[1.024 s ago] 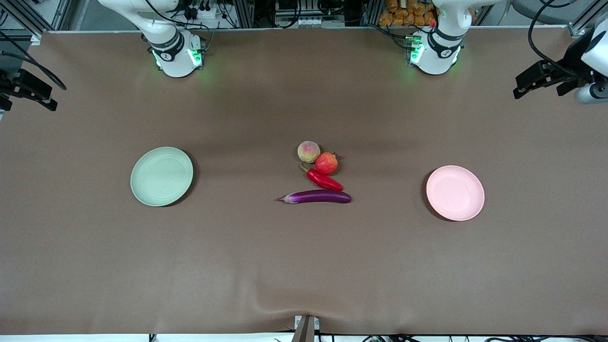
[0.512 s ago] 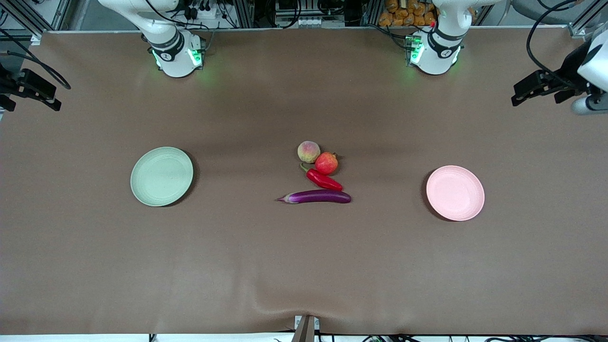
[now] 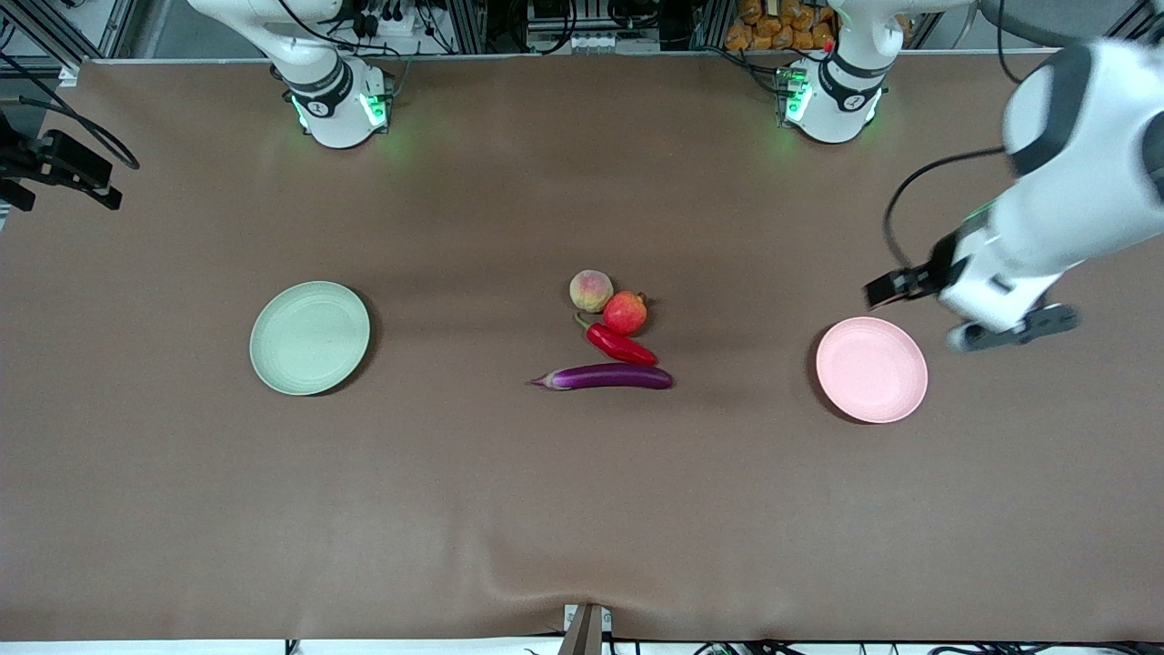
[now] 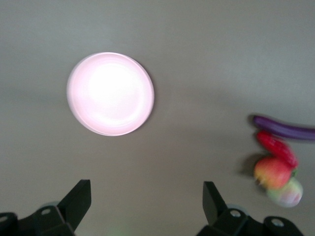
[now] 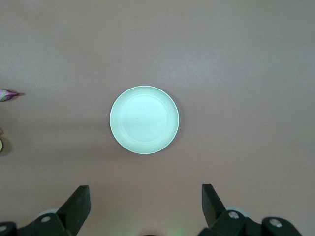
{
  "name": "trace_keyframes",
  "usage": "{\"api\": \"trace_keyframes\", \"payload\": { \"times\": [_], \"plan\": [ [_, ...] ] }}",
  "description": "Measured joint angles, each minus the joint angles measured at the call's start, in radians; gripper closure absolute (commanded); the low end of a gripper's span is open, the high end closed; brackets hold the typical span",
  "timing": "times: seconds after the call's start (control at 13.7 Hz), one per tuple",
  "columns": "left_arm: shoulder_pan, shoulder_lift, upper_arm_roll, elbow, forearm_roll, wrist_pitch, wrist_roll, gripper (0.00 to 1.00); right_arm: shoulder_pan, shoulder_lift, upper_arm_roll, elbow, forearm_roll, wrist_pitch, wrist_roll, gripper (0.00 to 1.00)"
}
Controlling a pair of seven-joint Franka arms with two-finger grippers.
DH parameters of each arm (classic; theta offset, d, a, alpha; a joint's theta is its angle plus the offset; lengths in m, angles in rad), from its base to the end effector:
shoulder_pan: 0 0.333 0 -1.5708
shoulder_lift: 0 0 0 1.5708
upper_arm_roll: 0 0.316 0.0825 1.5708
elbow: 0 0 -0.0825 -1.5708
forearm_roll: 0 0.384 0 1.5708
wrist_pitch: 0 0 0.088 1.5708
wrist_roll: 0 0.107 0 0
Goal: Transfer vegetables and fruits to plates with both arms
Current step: 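Reach the left gripper to the purple eggplant and grasp it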
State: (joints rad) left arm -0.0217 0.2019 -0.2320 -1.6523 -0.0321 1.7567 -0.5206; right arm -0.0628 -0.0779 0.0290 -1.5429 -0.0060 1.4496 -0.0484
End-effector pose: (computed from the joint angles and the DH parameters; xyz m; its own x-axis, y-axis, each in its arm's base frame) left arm 0.5945 -0.1469 0.4861 0.9555 0.2701 -0.1184 0.2743 -0.9614 0.0208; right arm 0.5169 -0.0175 0.6687 0.9998 0.0138 -0.0158 0.0139 -0.9999 0.0075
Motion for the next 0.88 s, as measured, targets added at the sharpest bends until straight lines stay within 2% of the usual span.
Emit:
{"api": "trace_keyframes", "payload": {
  "times": [0.44,0.66,0.88],
  "plan": [
    [-0.22,0.239,-0.005,-0.013,0.001,0.258,-0.64,0.0,0.005,0.0,0.002,0.0,0.008,-0.014,0.0,0.0],
    [-0.285,0.349,-0.005,-0.012,0.002,0.412,-0.863,0.0,0.01,0.0,0.003,0.0,0.008,-0.015,0.0,0.0],
    [-0.3,0.412,-0.005,-0.008,0.002,0.53,-1.006,0.0,0.009,0.0,0.001,0.0,0.008,-0.024,0.0,0.0]
  ]
}}
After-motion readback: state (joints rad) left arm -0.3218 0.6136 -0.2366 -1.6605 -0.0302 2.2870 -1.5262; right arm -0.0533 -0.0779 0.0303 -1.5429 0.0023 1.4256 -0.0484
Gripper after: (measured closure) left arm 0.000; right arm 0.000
